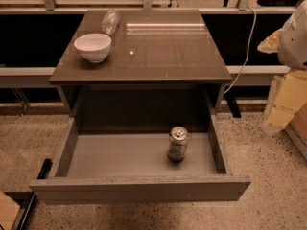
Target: Pick 7up can from top drawer and place on counter
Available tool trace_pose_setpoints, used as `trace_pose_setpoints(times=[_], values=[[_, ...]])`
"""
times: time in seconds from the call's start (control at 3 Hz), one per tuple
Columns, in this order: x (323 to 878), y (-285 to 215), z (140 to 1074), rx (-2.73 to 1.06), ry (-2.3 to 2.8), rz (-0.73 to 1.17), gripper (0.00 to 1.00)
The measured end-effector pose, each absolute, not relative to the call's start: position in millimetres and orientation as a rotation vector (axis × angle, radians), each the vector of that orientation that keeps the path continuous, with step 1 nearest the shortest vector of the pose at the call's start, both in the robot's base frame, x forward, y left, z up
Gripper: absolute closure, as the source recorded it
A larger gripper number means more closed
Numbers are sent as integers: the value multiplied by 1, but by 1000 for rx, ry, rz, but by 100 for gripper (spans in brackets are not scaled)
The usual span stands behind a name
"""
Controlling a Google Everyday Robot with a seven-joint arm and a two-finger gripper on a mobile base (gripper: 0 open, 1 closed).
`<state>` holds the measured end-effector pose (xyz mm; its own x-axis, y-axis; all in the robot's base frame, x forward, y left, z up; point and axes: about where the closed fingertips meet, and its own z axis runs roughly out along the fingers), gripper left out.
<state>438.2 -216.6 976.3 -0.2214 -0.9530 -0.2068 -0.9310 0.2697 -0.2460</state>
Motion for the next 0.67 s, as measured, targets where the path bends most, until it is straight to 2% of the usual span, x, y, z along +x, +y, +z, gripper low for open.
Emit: trace_pose_setpoints(times=[0.67], values=[[441, -224, 965, -1659, 2211, -50, 0]])
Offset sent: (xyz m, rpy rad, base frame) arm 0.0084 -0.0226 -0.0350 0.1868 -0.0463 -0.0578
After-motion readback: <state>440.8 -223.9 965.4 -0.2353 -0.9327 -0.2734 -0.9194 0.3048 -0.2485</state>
